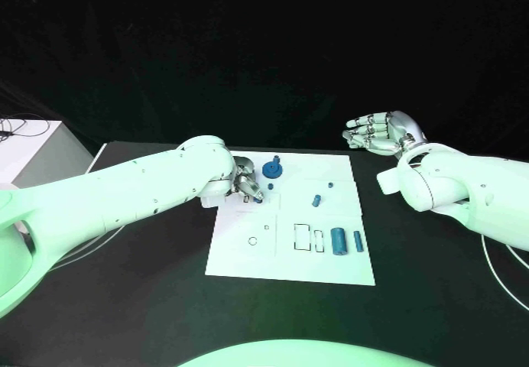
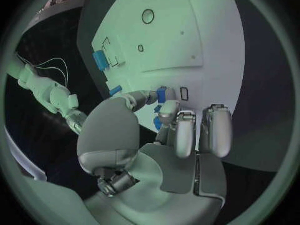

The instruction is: Assemble the parts on the task board

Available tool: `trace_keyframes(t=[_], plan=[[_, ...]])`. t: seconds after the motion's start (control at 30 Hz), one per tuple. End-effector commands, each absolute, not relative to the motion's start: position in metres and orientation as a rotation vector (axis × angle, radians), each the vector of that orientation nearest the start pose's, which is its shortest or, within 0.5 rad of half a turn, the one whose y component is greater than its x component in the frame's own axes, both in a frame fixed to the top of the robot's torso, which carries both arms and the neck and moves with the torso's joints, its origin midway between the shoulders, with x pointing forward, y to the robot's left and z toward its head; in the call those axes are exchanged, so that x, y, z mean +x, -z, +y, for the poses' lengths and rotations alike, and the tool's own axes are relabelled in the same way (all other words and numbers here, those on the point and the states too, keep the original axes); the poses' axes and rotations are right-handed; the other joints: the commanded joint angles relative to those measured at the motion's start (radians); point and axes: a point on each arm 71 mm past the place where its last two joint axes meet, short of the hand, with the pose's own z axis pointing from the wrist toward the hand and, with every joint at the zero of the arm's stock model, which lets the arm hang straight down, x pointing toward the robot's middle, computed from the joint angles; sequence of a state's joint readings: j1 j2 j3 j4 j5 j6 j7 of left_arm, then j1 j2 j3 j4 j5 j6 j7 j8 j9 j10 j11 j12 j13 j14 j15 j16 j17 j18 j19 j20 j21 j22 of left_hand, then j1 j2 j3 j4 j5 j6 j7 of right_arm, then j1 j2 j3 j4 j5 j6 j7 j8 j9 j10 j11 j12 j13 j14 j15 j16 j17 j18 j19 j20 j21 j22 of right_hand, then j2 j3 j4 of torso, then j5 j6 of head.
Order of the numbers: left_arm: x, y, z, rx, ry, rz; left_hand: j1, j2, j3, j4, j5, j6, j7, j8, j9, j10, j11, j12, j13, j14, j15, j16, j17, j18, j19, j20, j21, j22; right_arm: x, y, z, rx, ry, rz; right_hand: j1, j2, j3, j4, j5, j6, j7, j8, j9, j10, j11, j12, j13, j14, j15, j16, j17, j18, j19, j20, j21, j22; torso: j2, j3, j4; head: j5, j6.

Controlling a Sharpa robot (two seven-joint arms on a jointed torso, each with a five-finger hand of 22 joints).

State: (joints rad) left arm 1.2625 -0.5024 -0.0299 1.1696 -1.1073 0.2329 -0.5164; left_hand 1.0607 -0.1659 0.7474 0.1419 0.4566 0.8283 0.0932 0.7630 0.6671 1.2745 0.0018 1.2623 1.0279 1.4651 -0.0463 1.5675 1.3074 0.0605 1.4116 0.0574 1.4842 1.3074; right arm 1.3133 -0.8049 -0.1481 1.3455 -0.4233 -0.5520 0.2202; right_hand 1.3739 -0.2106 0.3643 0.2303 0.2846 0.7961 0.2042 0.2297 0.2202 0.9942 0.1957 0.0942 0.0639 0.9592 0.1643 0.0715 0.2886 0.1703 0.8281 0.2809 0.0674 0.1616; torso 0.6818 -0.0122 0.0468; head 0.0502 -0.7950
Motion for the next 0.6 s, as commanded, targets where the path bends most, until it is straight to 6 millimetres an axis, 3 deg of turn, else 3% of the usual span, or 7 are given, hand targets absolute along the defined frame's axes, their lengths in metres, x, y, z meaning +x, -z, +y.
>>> trace_keyframes(t=[0.03,0.6], plan=[[0.5401,0.2147,0.1403,-0.067,0.364,2.348,0.004,0.004,0.204,-0.209,0.003,0.022,-0.015,0.006,0.001,0.005,0.0,0.003,-0.001,0.106,-0.009,0.003,0.263,-0.008,0.005,0.0,0.004,0.029,0.5298,0.1658,-0.2542,0.743,-1.011,1.417,-0.004,0.007,-0.004,-0.005,0.006,0.005,0.049,-0.005,-0.001,0.001,0.004,-0.004,-0.001,0.003,0.005,-0.005,-0.002,0.011,-0.008,0.003,-0.007,-0.002,0.0,-0.0004,0.0009,-0.001,-0.002],[0.5426,0.217,0.1389,-0.06,0.35,2.374,0.004,0.004,0.204,-0.21,0.002,0.023,-0.015,0.005,0.001,0.005,0.0,0.003,-0.001,0.106,-0.009,0.003,0.263,-0.008,0.005,0.0,0.004,0.029,0.529,0.1658,-0.2534,0.743,-1.014,1.419,-0.005,0.007,-0.005,-0.006,0.006,0.006,0.049,-0.006,-0.002,0.002,0.004,-0.006,-0.001,0.002,0.006,-0.006,-0.005,0.011,-0.011,0.003,-0.007,-0.005,0.001,0.0012,-0.0005,0.0,-0.009]])
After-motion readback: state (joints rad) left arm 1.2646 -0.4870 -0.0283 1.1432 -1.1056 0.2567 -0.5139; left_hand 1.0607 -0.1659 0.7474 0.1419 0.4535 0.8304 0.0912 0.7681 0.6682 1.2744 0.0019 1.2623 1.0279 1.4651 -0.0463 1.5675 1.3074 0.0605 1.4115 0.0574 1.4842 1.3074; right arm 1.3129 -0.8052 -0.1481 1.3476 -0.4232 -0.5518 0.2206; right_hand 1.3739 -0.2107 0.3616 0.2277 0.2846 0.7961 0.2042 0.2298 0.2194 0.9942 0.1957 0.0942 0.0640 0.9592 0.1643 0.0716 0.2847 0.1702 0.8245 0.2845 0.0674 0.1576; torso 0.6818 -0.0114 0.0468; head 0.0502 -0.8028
